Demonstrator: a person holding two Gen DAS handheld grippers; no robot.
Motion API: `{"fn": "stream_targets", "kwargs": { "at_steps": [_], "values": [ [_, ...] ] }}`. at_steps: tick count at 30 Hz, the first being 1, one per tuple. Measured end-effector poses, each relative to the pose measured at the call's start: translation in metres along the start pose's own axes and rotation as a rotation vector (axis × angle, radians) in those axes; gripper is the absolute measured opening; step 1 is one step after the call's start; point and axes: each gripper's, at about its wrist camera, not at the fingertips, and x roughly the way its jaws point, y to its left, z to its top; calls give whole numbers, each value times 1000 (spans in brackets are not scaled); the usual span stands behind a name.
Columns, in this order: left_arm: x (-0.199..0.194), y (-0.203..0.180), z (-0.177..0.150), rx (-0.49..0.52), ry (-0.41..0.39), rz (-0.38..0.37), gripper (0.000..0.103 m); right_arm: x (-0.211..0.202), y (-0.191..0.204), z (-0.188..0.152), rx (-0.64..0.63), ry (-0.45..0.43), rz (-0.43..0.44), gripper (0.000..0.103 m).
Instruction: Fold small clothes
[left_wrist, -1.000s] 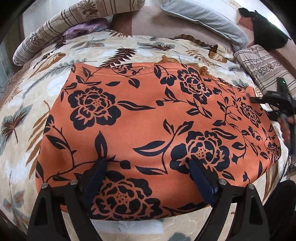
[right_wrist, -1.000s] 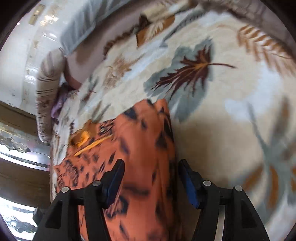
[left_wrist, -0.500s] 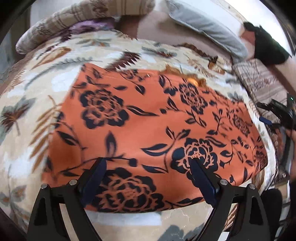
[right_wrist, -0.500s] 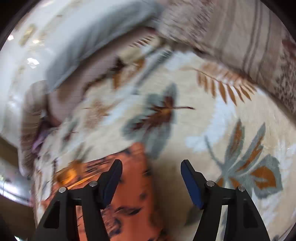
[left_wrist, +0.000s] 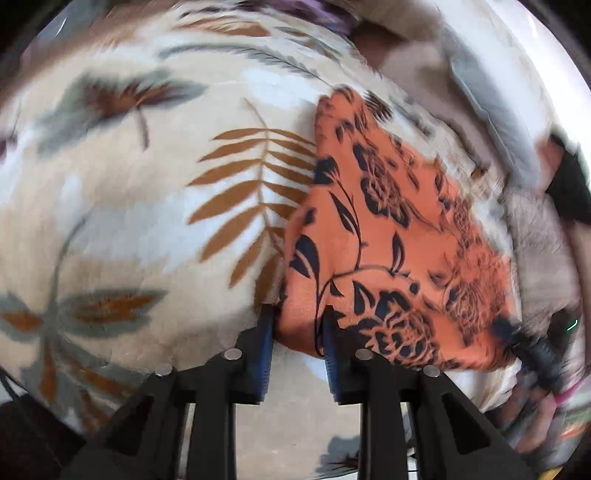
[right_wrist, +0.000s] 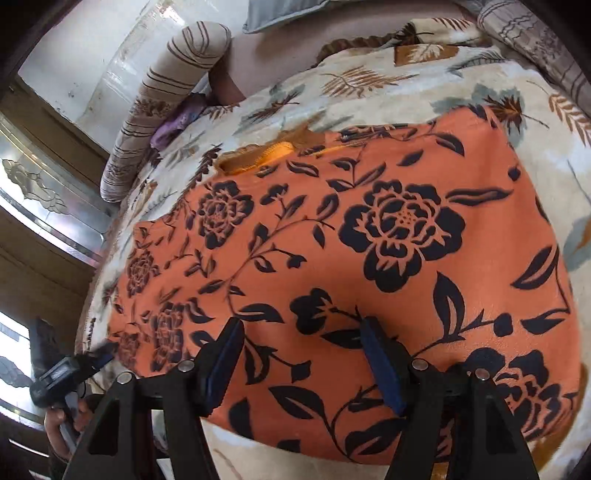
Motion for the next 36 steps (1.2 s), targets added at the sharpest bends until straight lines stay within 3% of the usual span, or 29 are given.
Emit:
{"fn": "stream_targets", "kwargs": {
  "at_steps": [6, 10, 18, 20, 23, 26, 28, 32, 36],
  "values": [
    [-22, -7, 14, 51, -28, 36, 27, -9, -22, -3, 81, -17, 95, 70],
    [-28, -23, 49, 79, -70, 5, 62, -6, -20, -4, 69, -32, 103, 70],
    [54, -74, 135, 276, -20, 100, 62, -2, -21, -5, 63, -44, 133, 72],
    [76, -63, 158, 250, -9, 198, 58, -2, -23, -5, 70, -47, 146, 72],
    [83, -41, 177, 143, -28, 161, 55, -2, -24, -5, 74, -50, 149, 72],
    [75, -44, 178, 159, -60, 196, 48, -1, -23, -5, 70, -56, 150, 72],
    [71, -39, 175, 138, -50, 167, 36, -1, -23, -6, 70, -60, 148, 72],
    [52, -39, 164, 140, -60, 125, 36, -3, -24, -7, 73, -69, 155, 72],
    [19, -46, 142, 167, -129, 145, 53, -4, -25, -8, 86, -79, 161, 72]
  ]
}}
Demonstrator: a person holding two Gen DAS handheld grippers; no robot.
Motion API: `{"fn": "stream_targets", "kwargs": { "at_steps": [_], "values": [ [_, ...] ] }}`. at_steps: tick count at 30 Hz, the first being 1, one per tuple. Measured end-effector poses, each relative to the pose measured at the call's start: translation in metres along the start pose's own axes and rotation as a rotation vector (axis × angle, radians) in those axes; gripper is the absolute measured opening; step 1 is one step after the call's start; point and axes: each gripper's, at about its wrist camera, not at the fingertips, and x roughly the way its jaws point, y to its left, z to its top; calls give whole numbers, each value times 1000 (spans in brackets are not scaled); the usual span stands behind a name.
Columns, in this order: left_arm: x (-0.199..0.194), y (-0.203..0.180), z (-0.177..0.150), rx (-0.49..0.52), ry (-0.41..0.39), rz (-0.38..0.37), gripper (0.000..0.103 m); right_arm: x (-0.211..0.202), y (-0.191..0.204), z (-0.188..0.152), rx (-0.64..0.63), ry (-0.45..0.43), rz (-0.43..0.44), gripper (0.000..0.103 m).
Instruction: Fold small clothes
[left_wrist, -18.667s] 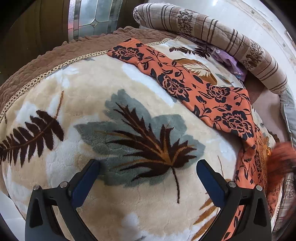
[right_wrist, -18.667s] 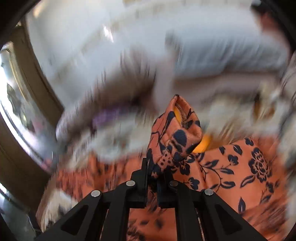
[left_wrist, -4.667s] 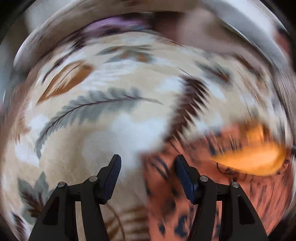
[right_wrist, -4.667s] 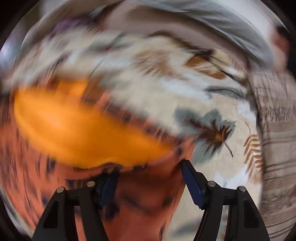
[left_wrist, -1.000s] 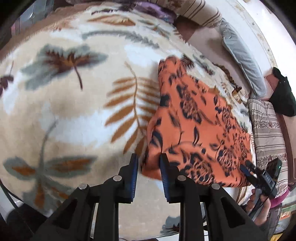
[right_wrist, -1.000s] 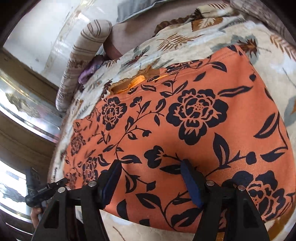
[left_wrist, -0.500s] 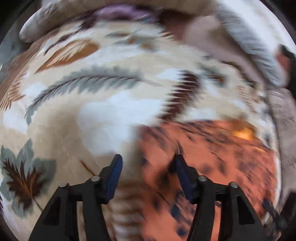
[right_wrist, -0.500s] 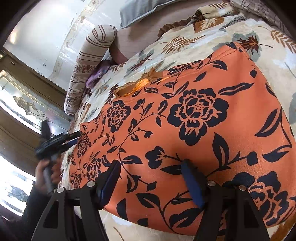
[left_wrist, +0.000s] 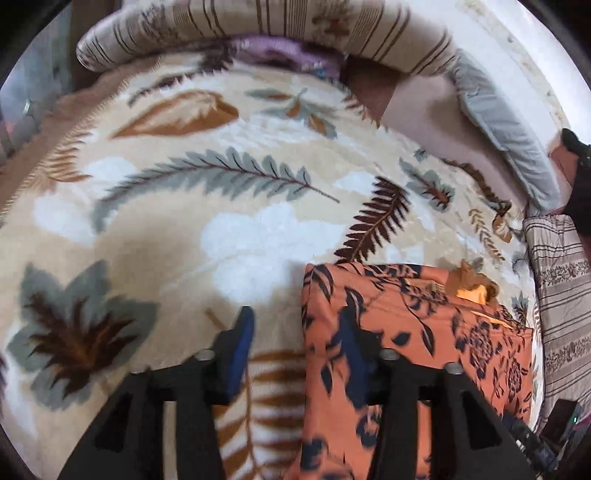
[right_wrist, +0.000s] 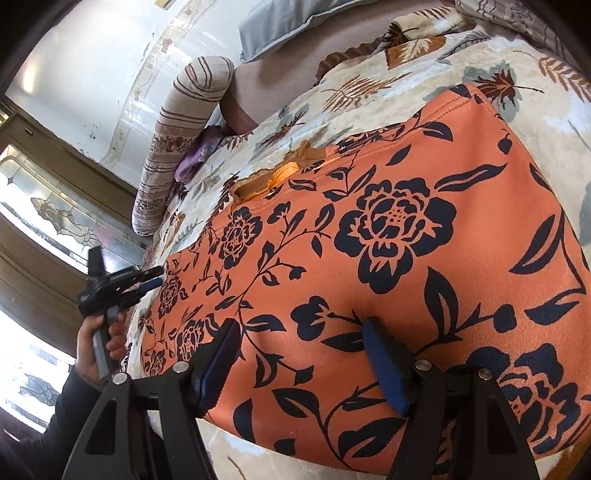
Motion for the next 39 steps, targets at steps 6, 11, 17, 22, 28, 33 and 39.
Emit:
{"fn": "stream_targets", "kwargs": {
  "at_steps": [6, 11, 17, 22, 28, 33, 39],
  "values": [
    [-44, -7, -55, 54, -16, -4, 53, -2, 0, -2, -1, -9, -3, 72],
    [-20, -6, -98, 98, 88, 108, 54, -3, 0, -3, 8, -18, -3, 72],
    [-47, -22, -104, 114, 13, 180, 55, -10, 3, -5, 25, -22, -30, 72],
    [-81, -50, -107, 146, -64, 162, 56, -21, 12, -6, 2, -60, -78, 72],
    [-142, -123, -117, 232, -185, 36, 60, -20, 2, -9, 38, -68, -75, 72],
    [-201, -188, -135, 337, -321, -87, 77, -20, 0, -9, 44, -77, -65, 72],
    [-172, -184, -137, 321, -300, 35, 87, -22, -1, -12, 36, -81, -58, 72]
  ]
}}
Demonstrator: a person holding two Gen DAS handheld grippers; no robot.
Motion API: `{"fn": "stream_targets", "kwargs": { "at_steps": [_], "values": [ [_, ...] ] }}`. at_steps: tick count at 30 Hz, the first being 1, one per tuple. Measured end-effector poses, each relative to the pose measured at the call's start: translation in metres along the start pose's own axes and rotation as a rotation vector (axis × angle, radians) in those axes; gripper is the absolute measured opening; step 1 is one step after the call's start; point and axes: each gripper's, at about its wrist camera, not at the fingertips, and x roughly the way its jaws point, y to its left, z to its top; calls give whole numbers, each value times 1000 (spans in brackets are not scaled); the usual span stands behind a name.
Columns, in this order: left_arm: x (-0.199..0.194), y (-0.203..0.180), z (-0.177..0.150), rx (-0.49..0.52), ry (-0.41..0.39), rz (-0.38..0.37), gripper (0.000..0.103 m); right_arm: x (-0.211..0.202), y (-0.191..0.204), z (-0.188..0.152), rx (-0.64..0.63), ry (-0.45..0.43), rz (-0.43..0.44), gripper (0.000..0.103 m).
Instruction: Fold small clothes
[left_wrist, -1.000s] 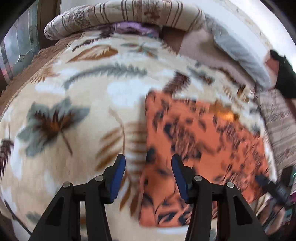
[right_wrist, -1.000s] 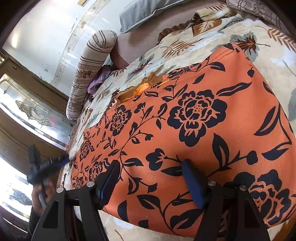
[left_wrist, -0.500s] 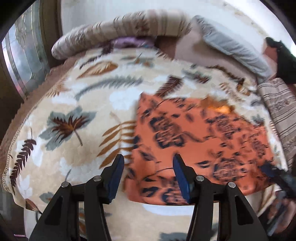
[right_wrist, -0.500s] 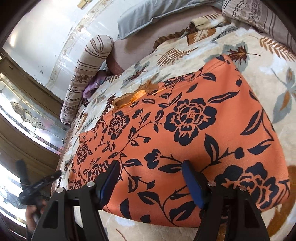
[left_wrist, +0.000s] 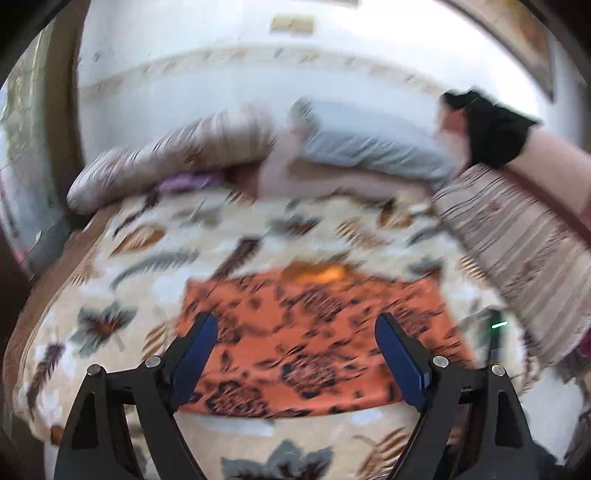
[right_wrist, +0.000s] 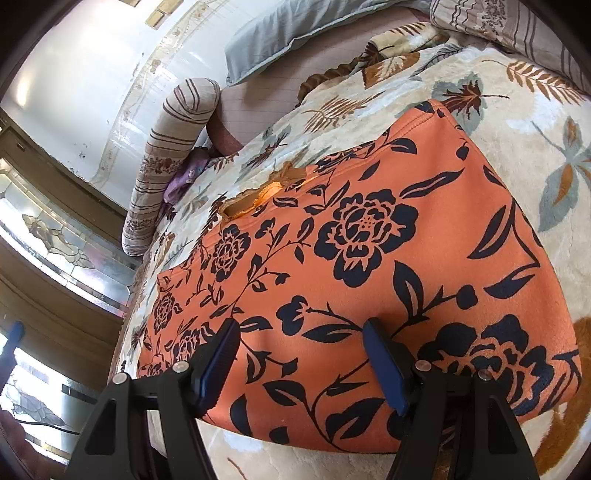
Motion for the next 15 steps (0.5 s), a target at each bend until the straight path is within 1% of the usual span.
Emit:
{"fn": "stream_targets", "kwargs": {
  "at_steps": [3, 8, 11, 15],
  "values": [
    [43, 21, -17, -55, 88, 72, 87, -3, -1, -2, -11, -1, -5, 72],
    [96, 42, -43, -55, 186, 161, 87, -6, -7, -4, -5, -2, -7, 72],
    [111, 52, -51, -78, 231, 162, 87, -5, -6, -4, -14, 0, -14, 72],
    [119, 54, -57, -79, 248, 157, 87, -4, -4, -3, -18, 1, -26, 72]
  ]
}}
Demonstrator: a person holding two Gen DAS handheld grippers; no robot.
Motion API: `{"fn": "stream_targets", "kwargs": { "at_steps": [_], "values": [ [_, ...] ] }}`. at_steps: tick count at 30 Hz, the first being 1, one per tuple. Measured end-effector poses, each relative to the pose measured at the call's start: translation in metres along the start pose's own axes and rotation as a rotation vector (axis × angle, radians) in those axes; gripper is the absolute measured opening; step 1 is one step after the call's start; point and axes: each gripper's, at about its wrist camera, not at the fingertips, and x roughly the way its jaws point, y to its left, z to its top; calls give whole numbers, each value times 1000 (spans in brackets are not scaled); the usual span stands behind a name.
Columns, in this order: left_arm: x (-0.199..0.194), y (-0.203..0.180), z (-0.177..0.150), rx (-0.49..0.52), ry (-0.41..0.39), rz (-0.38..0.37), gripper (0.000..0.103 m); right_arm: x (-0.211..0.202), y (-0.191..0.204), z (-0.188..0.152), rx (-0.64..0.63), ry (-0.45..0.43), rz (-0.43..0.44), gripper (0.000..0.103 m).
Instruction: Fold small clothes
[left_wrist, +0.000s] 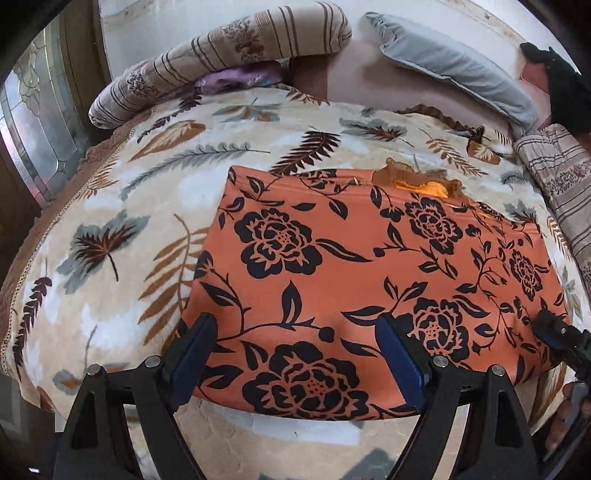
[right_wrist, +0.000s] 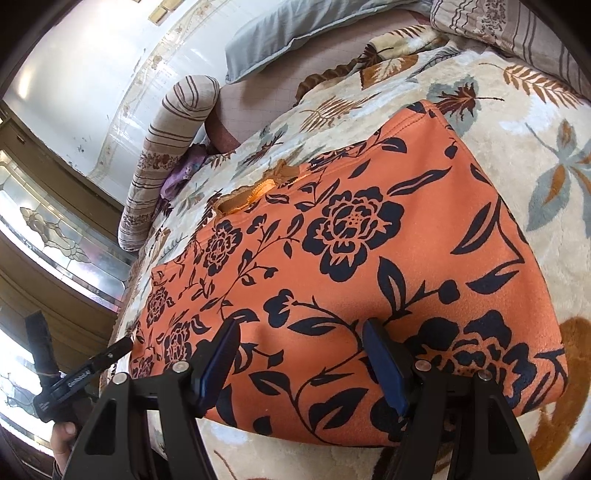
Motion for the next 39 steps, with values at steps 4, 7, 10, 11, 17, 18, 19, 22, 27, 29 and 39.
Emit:
{"fn": "stream_targets", "kwargs": {
  "at_steps": [4, 7, 10, 11, 17, 18, 19, 22, 27, 29, 39],
  "values": [
    [8, 0, 1, 1, 8, -6, 87, -6, 9, 4, 1, -19, -11, 72],
    [15, 1, 2, 1, 21, -12, 87, -8, 23, 8, -20, -28, 19, 72],
    [24, 0, 3, 4, 36, -14, 87, 4, 35, 6, -61, 13, 40, 72],
    [26, 0, 3, 4, 39, -14, 87, 8, 34, 4, -62, 30, 36, 72],
    [45, 2, 0, 7, 81, -14, 87, 7, 14, 9, 12, 32, -33, 72],
    [47, 2, -1, 14, 82, -12, 87, 4, 13, 10, 22, 25, -35, 72],
    [48, 1, -1, 22, 80, -11, 88, 4, 12, 10, 29, 28, -24, 72],
    [50, 2, 0, 24, 85, -18, 88, 11, 7, 9, 28, 73, -34, 72],
    [34, 7, 1, 5, 65, -31, 88, 0, 7, 32, 51, 51, -34, 72],
    [39, 6, -1, 13, 83, -36, 88, 2, 4, 51, 55, 66, -6, 73],
    [50, 2, -5, 41, 113, -12, 89, 44, -77, 142, 330, 16, -11, 73]
  ]
}}
